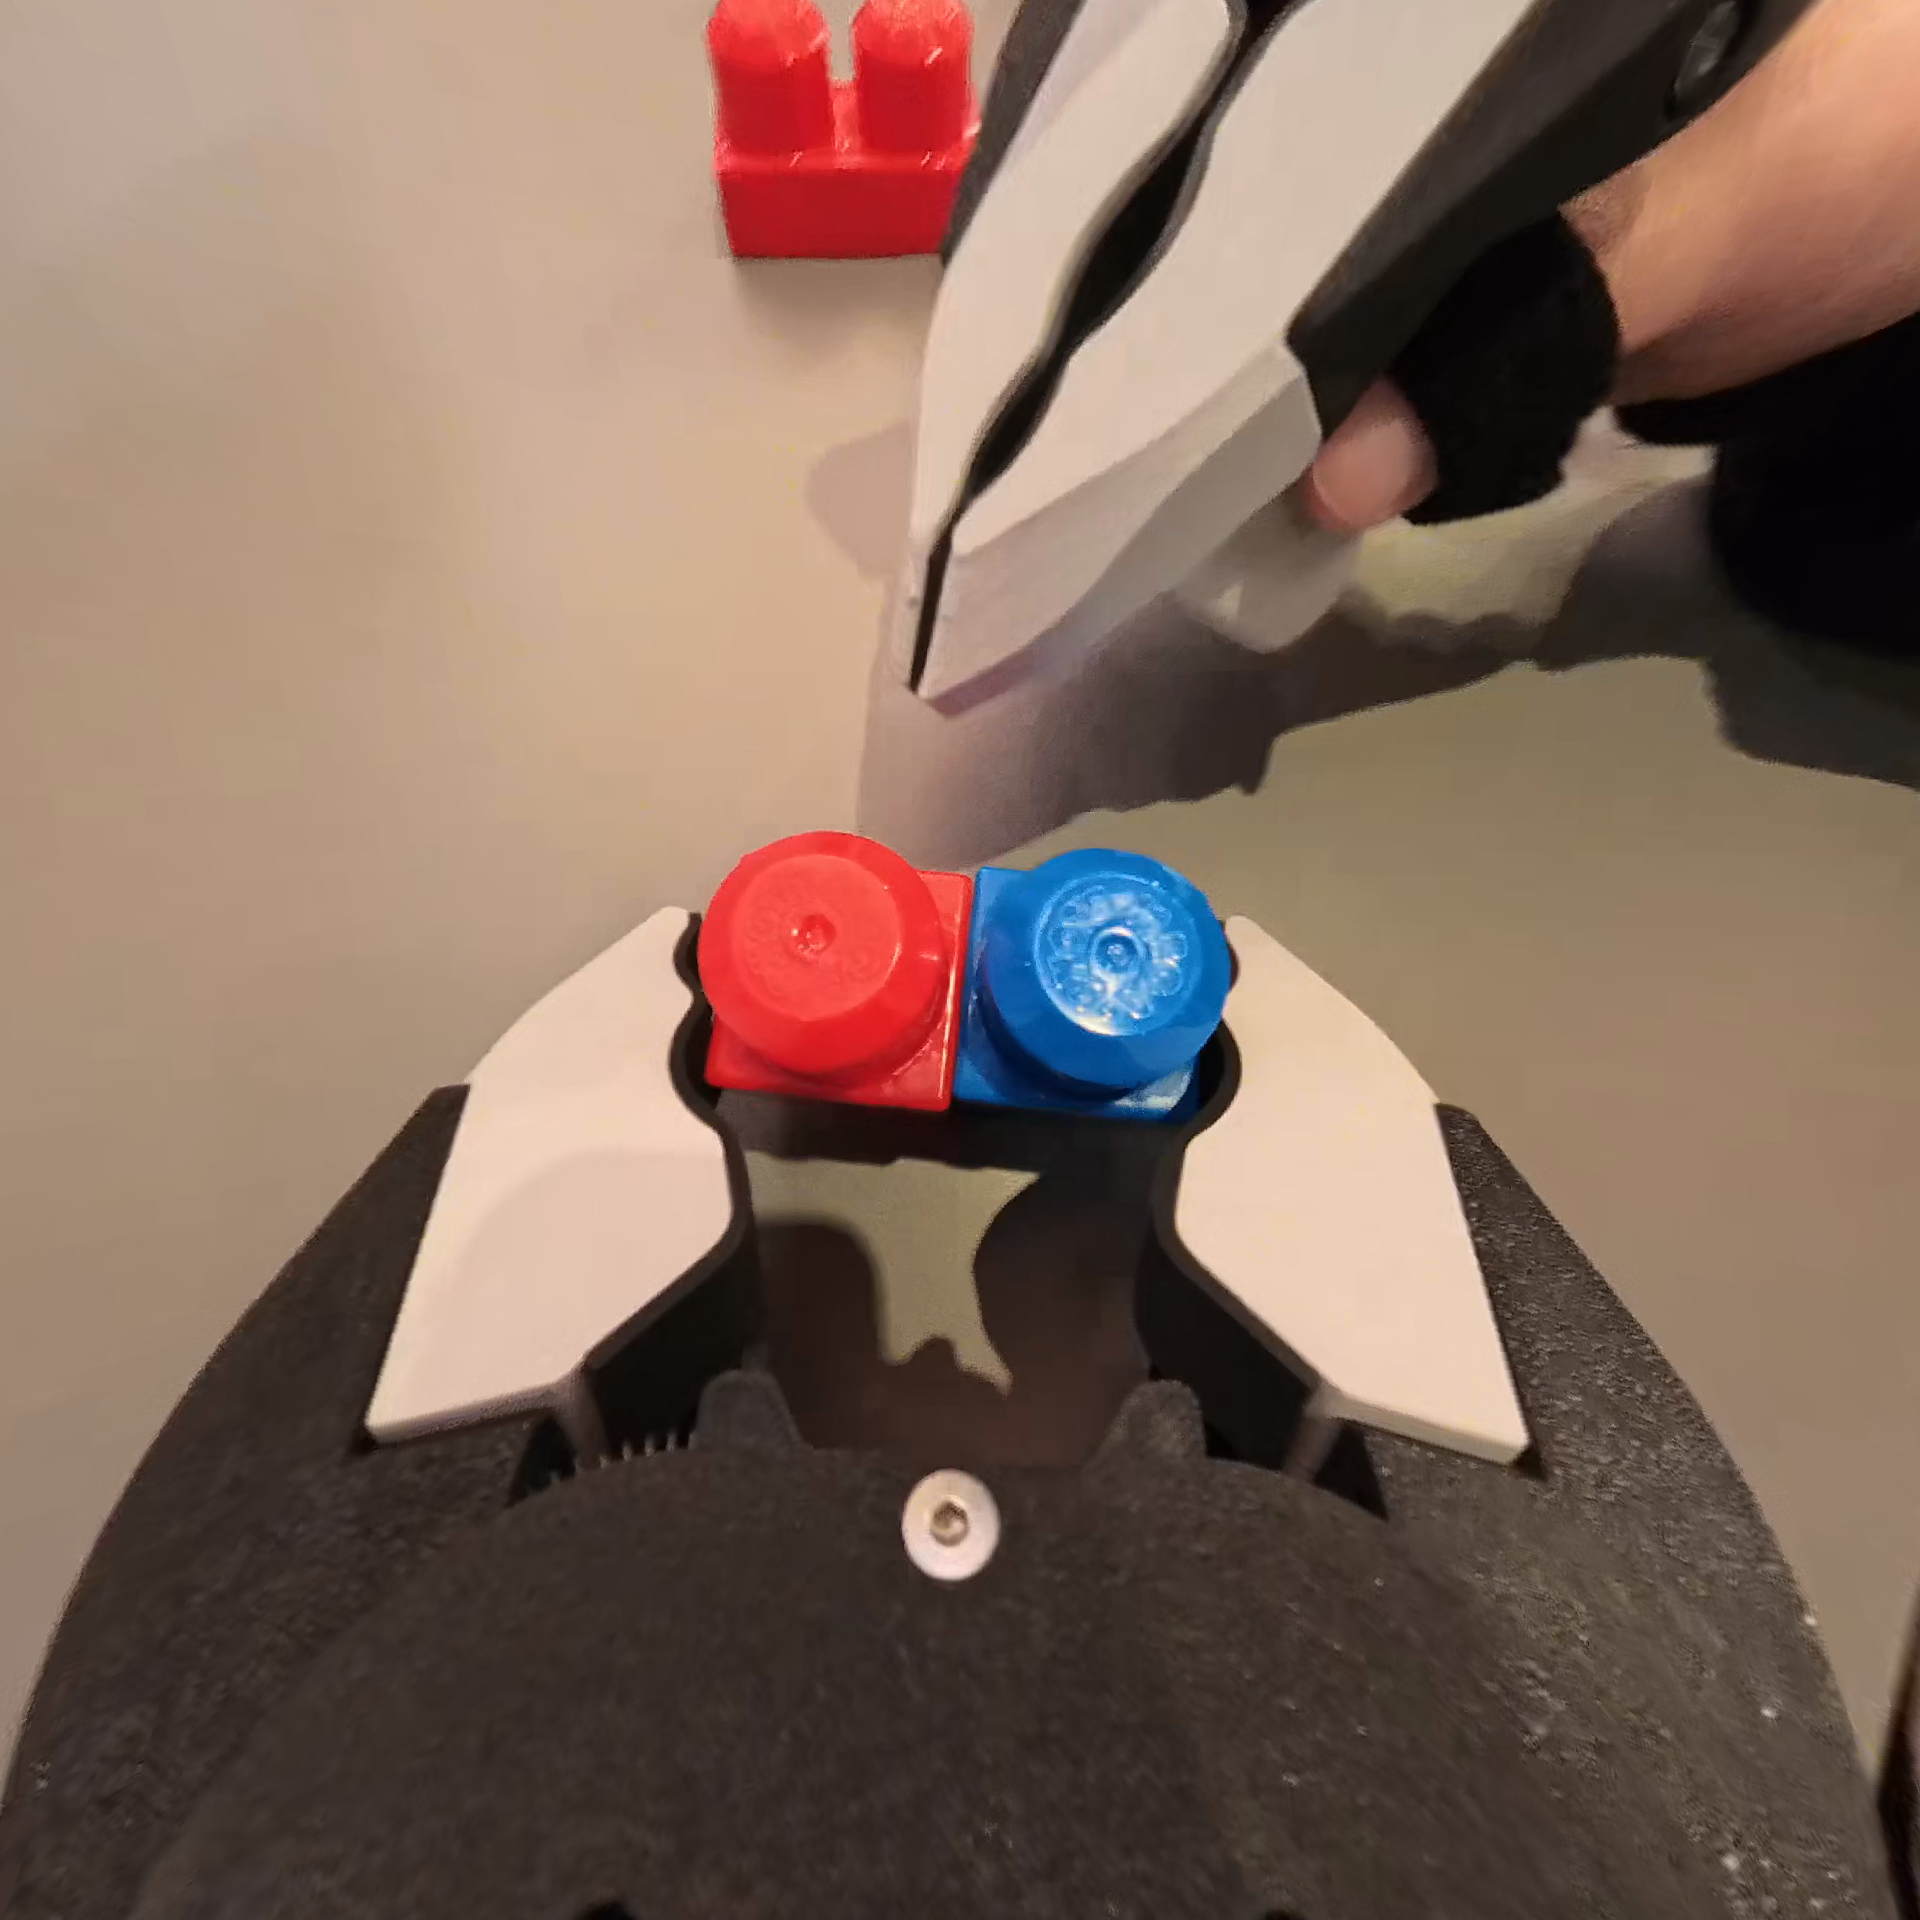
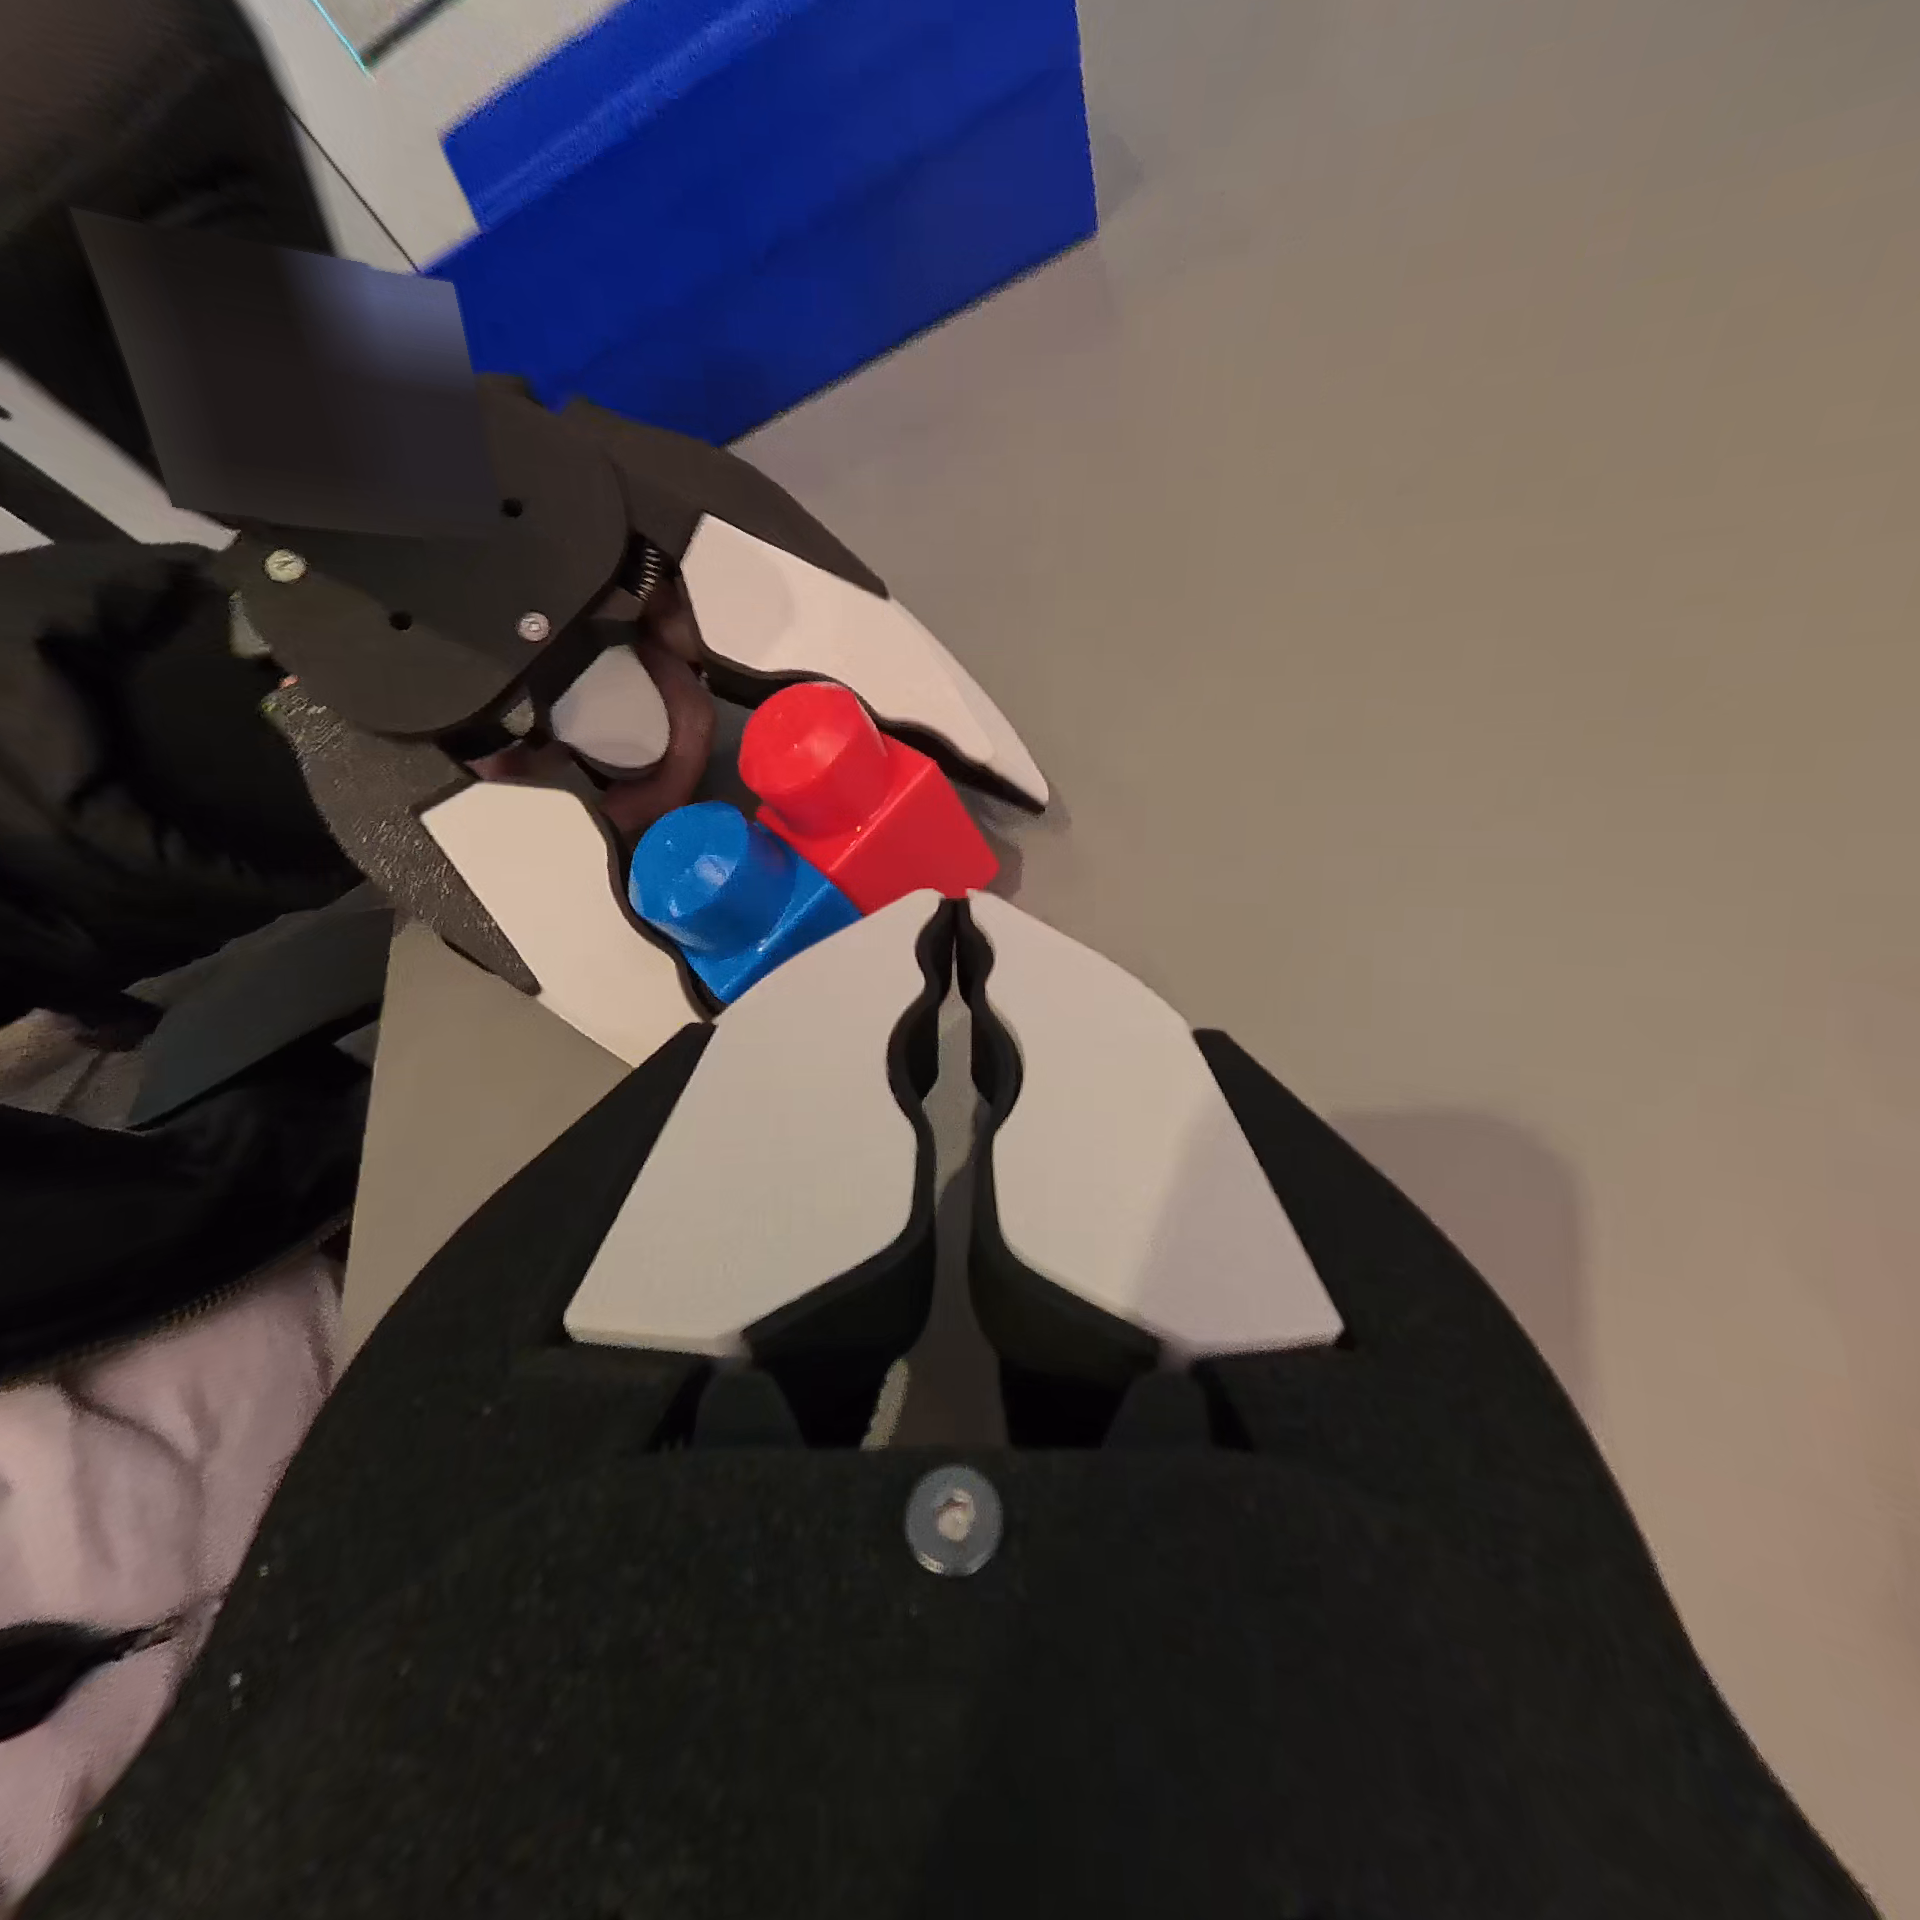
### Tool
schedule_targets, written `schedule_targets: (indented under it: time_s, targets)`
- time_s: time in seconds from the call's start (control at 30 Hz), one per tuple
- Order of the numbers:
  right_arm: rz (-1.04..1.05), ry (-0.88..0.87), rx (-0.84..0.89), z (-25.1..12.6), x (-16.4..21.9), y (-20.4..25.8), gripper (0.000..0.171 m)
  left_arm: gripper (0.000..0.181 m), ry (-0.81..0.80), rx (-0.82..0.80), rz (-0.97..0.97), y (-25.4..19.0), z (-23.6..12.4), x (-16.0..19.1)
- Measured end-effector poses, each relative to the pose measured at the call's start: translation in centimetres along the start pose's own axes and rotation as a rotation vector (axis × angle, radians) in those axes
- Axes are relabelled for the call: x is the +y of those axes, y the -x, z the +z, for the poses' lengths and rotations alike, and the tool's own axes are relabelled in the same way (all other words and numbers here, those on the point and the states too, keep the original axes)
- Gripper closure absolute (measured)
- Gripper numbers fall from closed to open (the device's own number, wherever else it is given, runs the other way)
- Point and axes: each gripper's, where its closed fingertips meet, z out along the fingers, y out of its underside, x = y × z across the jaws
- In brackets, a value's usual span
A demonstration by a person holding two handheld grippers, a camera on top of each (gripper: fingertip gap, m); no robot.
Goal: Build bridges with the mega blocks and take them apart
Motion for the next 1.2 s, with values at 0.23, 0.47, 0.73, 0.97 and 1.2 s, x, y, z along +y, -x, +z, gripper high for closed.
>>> schedule_targets:
  time_s: [0.23, 0.47, 0.73, 0.97, 1.2]
  targets:
    - [-0.228, -0.147, 0.519, -9.3, -2.1, -5.8, 0.169, 0.091, -0.035, -0.058, 0.130, 2.6, -0.8, -2.6]
    - [-0.152, -0.069, 0.804, -13.7, 1.5, -12.4, 0.138, 0.091, -0.121, -0.072, -0.033, 7.5, 1.2, -7.0]
    - [-0.078, -0.030, 0.784, -11.7, 2.2, -14.2, 0.138, 0.091, -0.158, -0.131, -0.069, 9.8, 1.1, -7.0]
    - [-0.101, -0.008, 0.795, -11.2, 2.1, -14.2, 0.143, 0.091, -0.152, -0.154, -0.061, 9.9, 0.7, -6.5]
    - [-0.035, -0.072, 0.745, -10.4, 1.7, -13.7, 0.143, 0.091, -0.140, -0.227, 0.008, 10.0, 0.7, -6.0]
